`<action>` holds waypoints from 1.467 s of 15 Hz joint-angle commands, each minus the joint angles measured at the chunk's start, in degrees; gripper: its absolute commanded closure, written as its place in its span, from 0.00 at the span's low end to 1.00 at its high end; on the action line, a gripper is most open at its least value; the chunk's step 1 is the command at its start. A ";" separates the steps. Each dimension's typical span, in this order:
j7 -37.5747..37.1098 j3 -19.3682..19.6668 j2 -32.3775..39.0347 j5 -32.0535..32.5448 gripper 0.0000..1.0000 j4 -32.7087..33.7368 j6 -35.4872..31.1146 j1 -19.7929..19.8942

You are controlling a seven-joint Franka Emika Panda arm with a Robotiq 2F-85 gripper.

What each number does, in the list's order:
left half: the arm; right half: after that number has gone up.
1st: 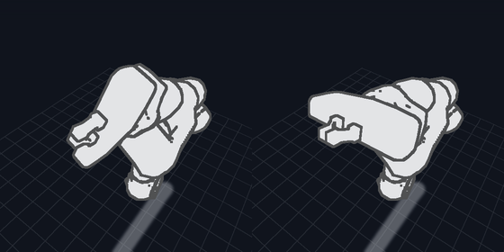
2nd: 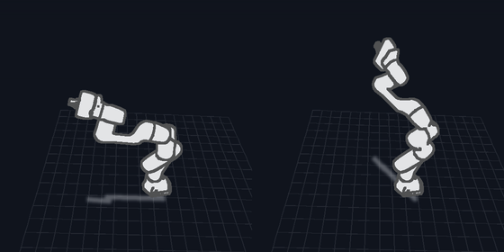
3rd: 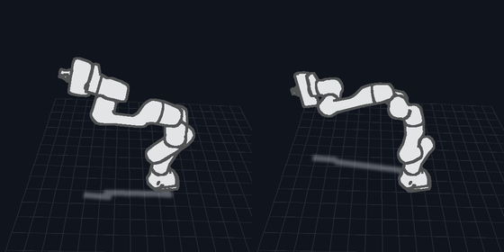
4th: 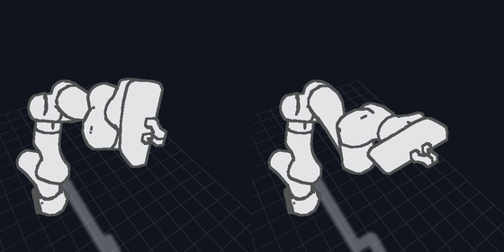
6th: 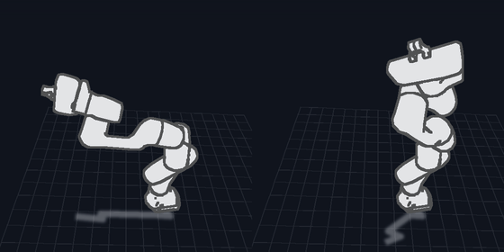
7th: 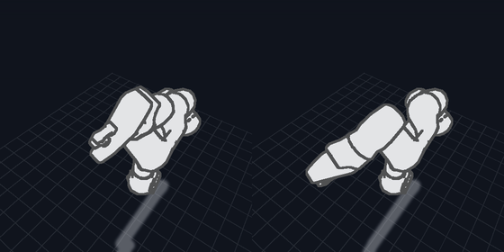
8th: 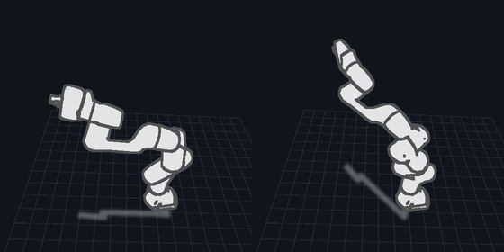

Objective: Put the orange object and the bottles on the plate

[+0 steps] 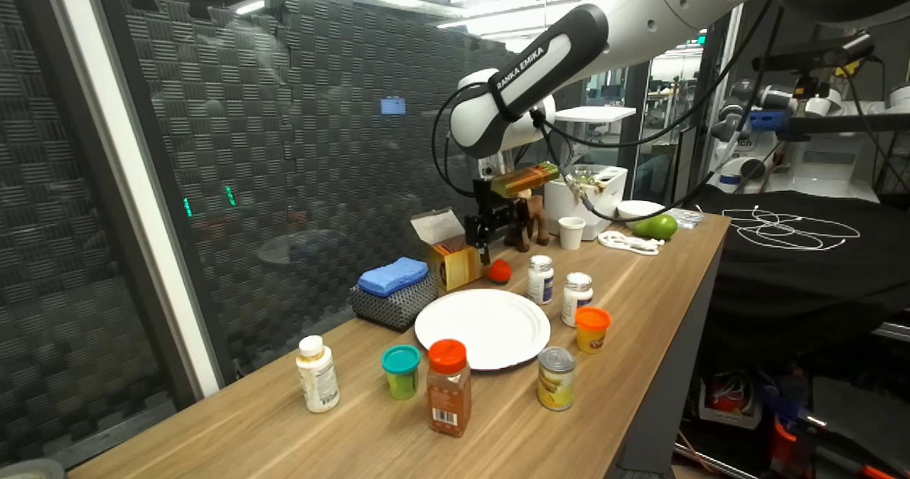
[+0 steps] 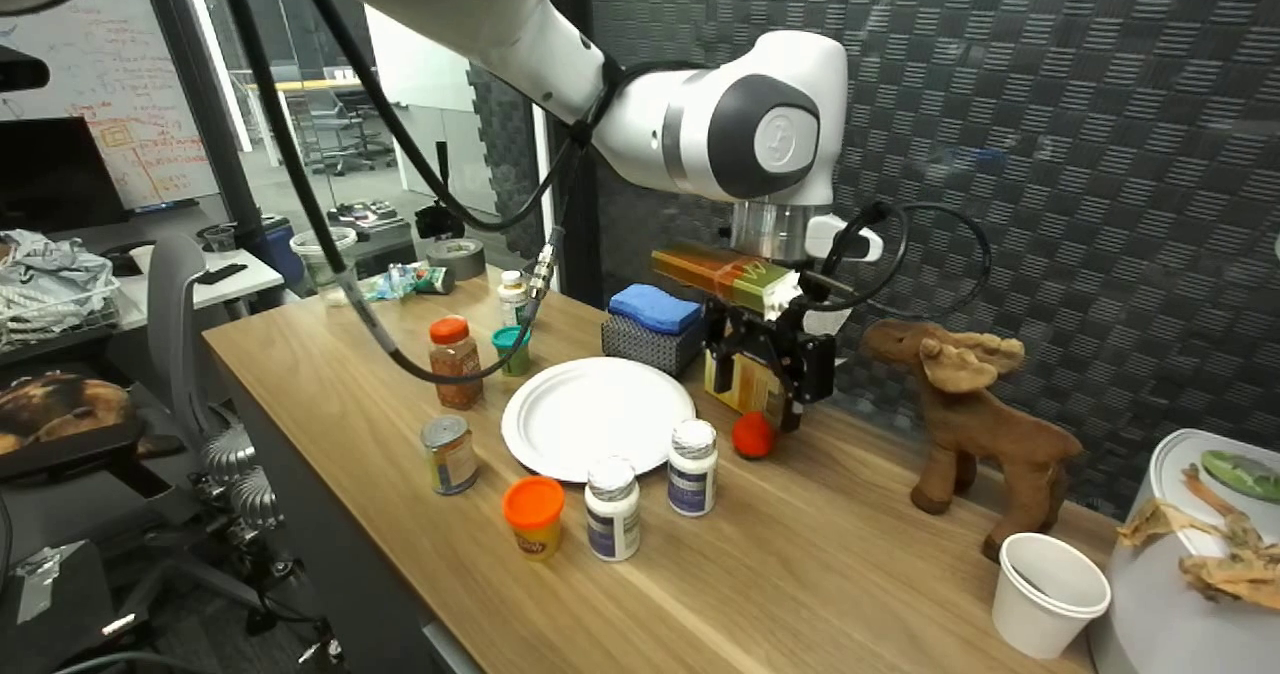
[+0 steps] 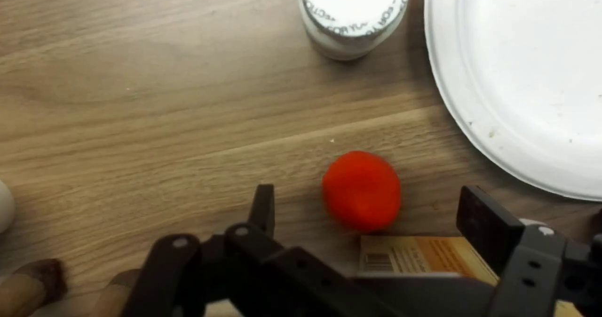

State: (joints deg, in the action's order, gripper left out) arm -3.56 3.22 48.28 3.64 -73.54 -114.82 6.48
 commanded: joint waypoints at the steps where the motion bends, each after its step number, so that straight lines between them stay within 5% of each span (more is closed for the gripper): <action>1: 0.13 0.48 3.87 -1.03 0.00 5.50 2.04 -0.01; 6: -0.04 0.47 6.92 -1.01 0.00 9.32 2.50 -0.05; 7: 0.02 0.47 7.33 -0.96 0.25 9.80 2.81 -0.07; 9: 0.11 0.53 7.67 -0.87 0.34 10.19 3.27 0.00; 14: 0.30 1.00 6.36 -0.71 0.73 8.27 3.06 0.49; 22: -0.17 1.30 -0.07 -0.53 0.75 1.93 0.83 -0.21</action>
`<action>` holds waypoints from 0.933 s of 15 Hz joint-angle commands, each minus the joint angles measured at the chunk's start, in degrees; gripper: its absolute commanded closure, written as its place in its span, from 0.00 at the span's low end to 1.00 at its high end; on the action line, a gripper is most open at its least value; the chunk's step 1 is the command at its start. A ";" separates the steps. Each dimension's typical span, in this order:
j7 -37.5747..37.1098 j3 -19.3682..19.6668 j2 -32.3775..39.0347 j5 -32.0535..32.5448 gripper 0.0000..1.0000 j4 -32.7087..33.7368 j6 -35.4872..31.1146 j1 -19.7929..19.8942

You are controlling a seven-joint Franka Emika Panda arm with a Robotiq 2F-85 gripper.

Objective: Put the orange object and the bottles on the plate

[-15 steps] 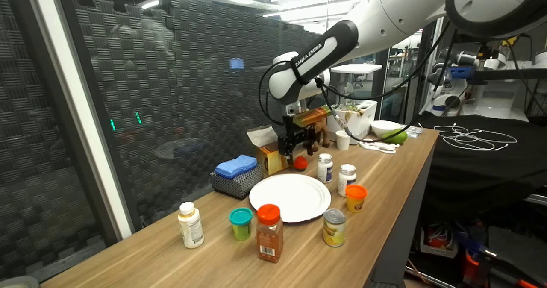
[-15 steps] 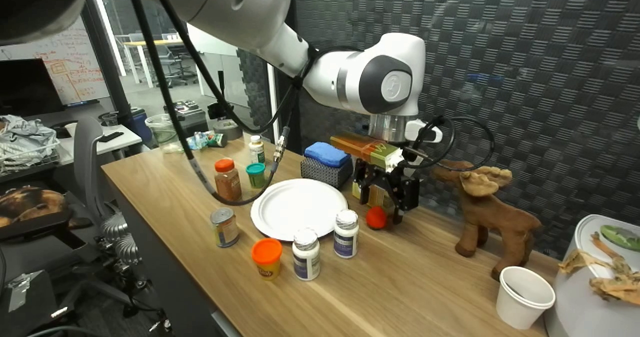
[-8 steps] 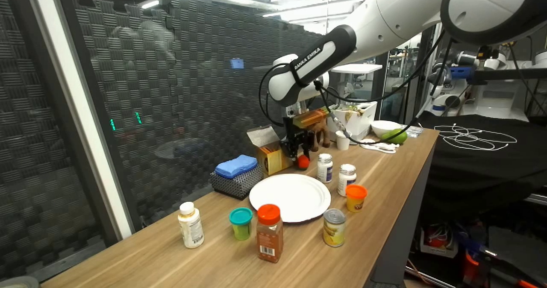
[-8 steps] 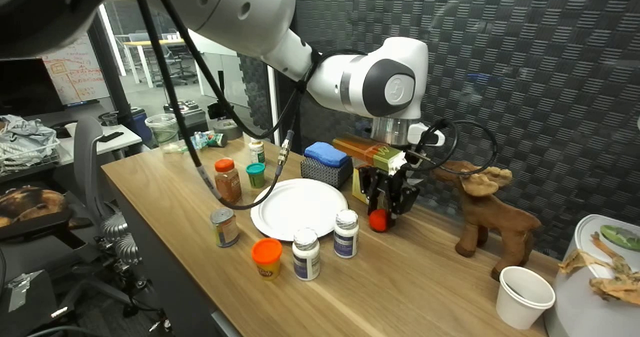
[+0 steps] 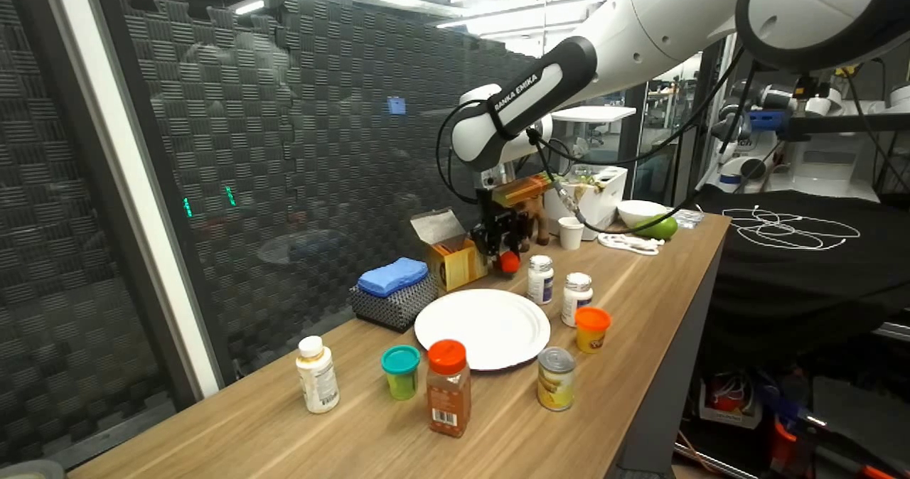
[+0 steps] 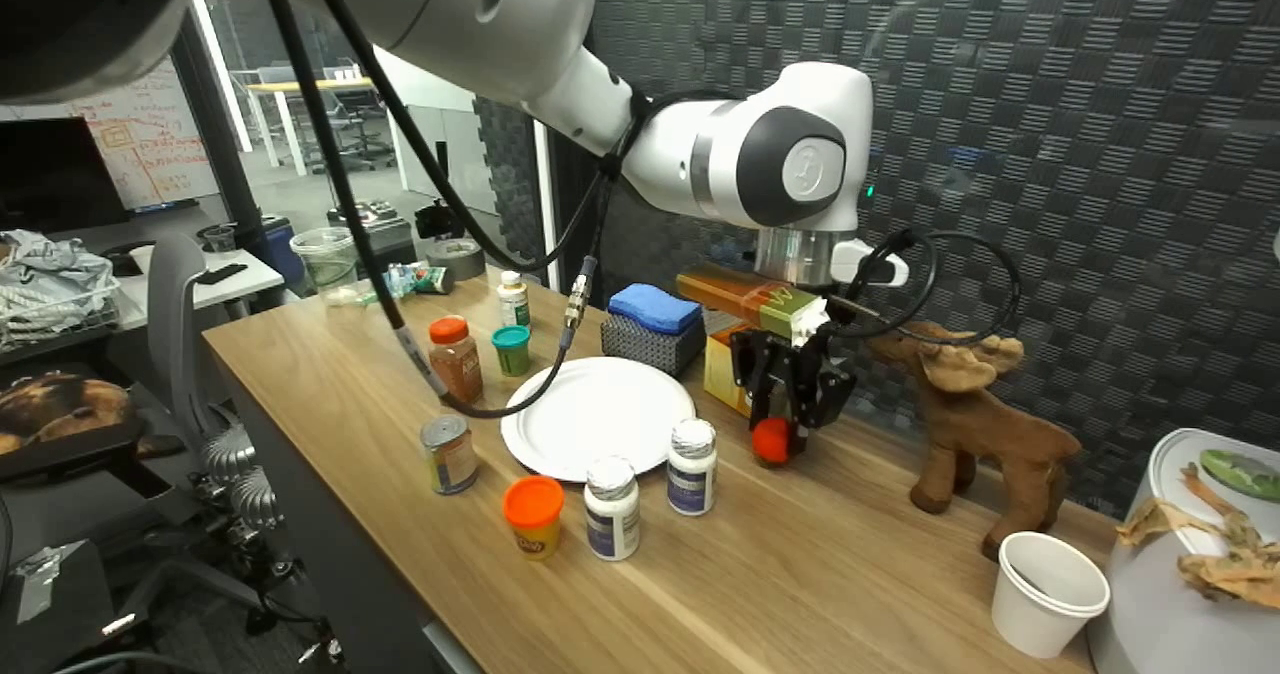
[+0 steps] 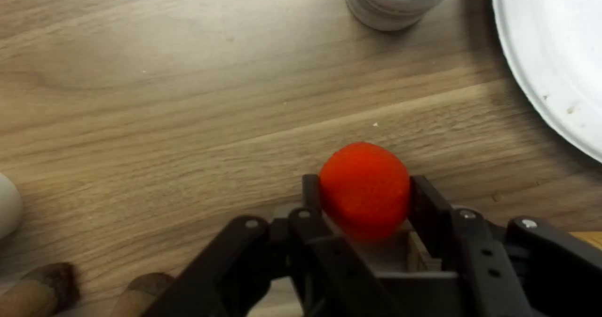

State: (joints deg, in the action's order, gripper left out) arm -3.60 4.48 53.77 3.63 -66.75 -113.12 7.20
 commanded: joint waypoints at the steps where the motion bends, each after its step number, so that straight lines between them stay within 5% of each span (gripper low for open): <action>1: 0.10 -0.17 -7.06 -0.41 0.75 -6.28 -1.15 -1.31; 9: -0.23 -1.49 -16.01 1.03 0.75 -19.71 -3.90 -7.07; 14: -1.99 -1.85 -15.74 2.43 0.75 -23.71 -8.69 -10.80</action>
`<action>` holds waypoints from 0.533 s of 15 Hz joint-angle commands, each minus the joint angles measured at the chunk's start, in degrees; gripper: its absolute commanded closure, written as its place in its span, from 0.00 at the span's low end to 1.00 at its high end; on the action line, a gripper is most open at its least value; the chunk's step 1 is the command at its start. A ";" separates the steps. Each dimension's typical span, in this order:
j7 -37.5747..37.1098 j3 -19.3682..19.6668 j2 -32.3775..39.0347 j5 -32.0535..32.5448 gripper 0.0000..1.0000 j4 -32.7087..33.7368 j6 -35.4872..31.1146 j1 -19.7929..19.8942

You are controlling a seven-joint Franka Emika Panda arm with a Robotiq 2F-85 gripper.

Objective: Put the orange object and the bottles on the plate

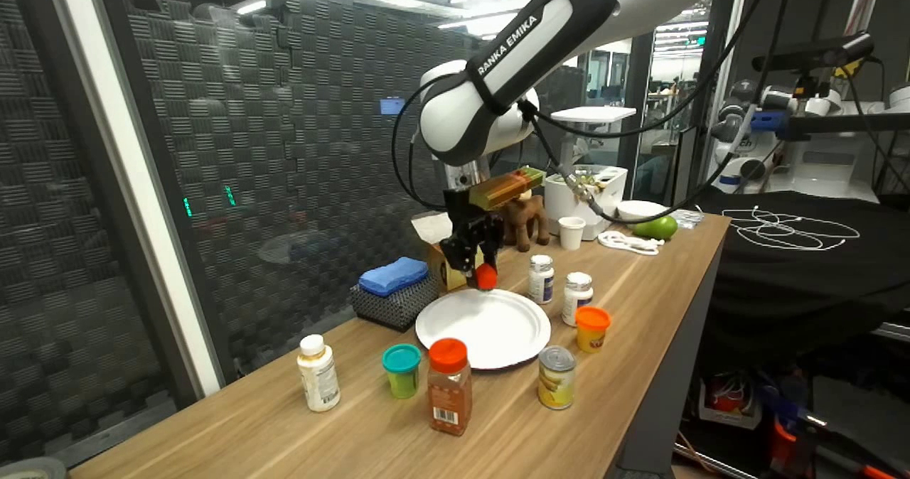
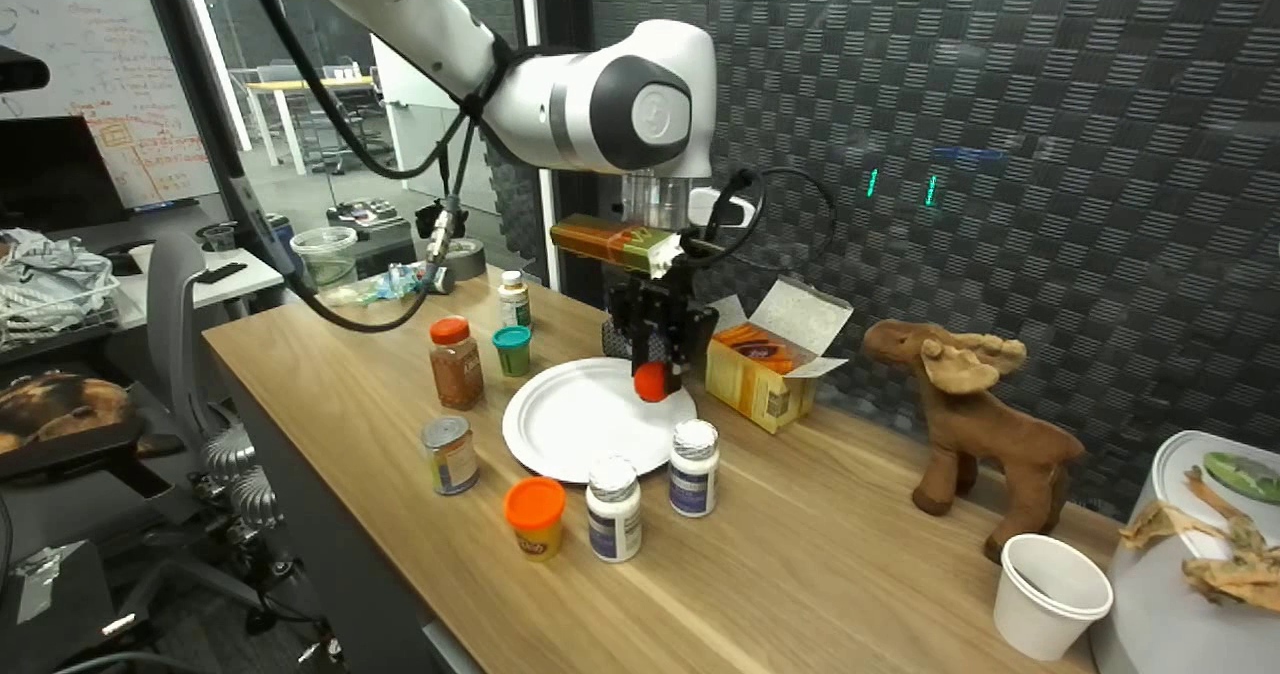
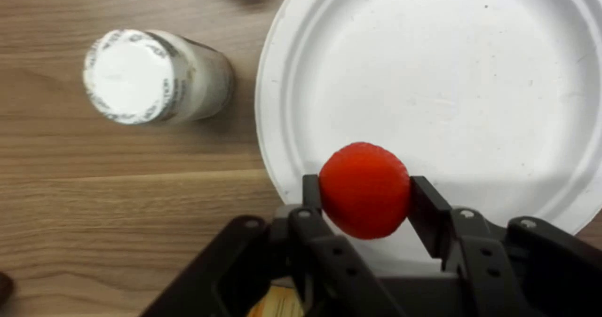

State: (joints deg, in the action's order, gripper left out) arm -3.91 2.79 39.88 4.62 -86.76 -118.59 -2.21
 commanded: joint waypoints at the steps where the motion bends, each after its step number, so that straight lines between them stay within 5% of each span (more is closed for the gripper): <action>1: -2.04 -0.23 -1.57 1.46 0.75 -3.86 -3.85 -1.85; 8: -3.61 -0.15 -0.90 2.07 0.75 -3.37 -6.75 -3.48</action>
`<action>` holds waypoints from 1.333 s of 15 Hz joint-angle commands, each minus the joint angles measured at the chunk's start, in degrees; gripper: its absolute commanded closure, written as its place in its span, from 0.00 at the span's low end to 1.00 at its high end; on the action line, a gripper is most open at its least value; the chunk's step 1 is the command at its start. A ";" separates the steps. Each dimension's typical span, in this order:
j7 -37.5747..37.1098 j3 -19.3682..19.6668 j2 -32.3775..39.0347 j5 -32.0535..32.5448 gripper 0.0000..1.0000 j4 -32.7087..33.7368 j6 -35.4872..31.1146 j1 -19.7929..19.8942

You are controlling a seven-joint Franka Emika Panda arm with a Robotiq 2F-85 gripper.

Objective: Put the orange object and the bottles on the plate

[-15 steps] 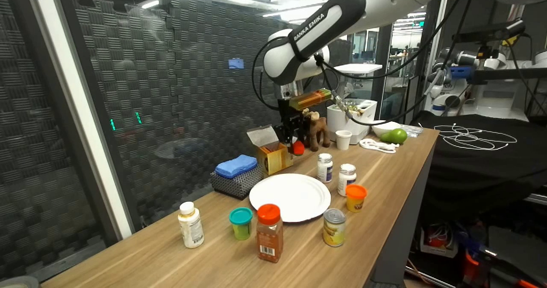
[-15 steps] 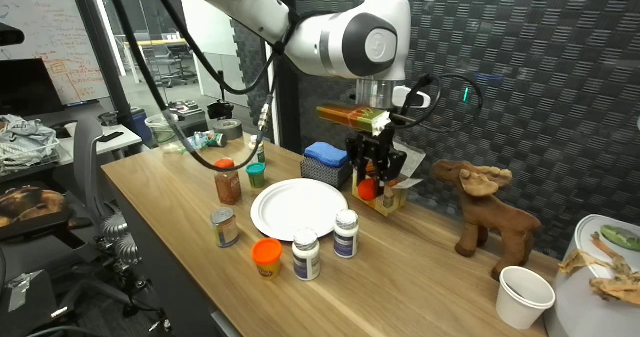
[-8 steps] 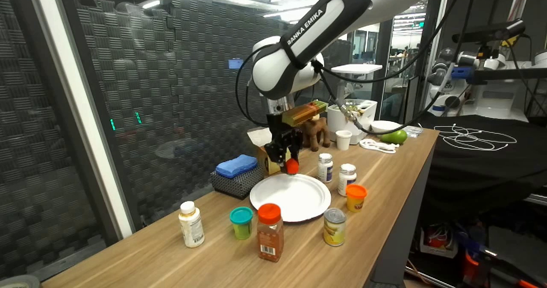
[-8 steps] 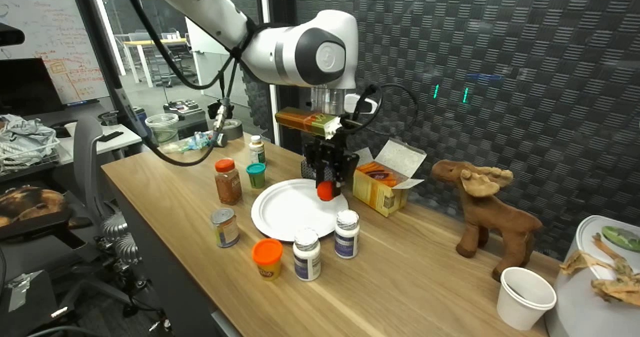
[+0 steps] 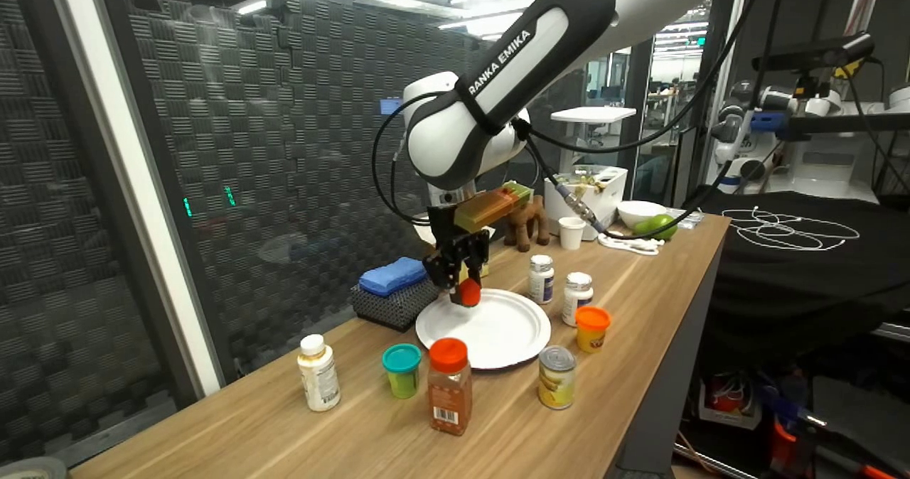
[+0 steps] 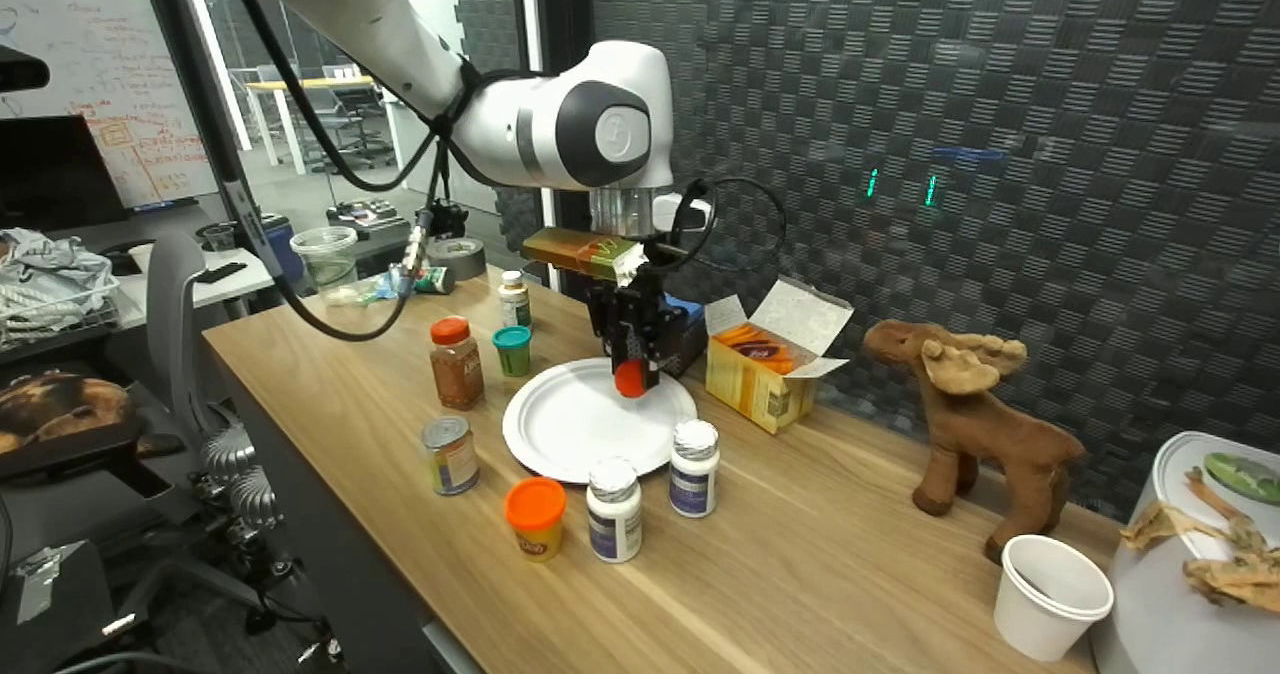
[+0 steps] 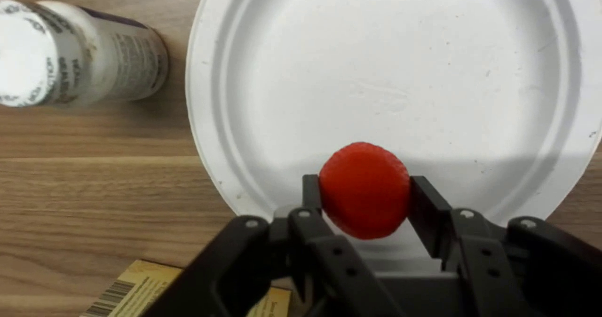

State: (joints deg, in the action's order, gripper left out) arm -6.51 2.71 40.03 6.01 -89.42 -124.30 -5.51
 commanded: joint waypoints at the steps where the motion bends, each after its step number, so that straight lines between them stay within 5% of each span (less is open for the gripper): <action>1: -0.86 -0.14 -1.09 0.57 0.75 -0.86 -0.85 -0.13; 9: -1.45 0.47 0.15 0.87 0.72 -0.78 -3.13 -0.10; 10: -1.34 0.48 0.13 0.88 0.25 -0.93 -3.10 -0.07; 14: -0.20 -0.31 -1.59 -0.34 0.02 -1.69 -1.67 0.69; 20: -0.39 -0.47 -2.03 -0.75 0.00 -0.47 0.50 1.02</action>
State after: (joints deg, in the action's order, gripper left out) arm -6.79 2.56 37.93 5.03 -90.04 -123.93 -4.74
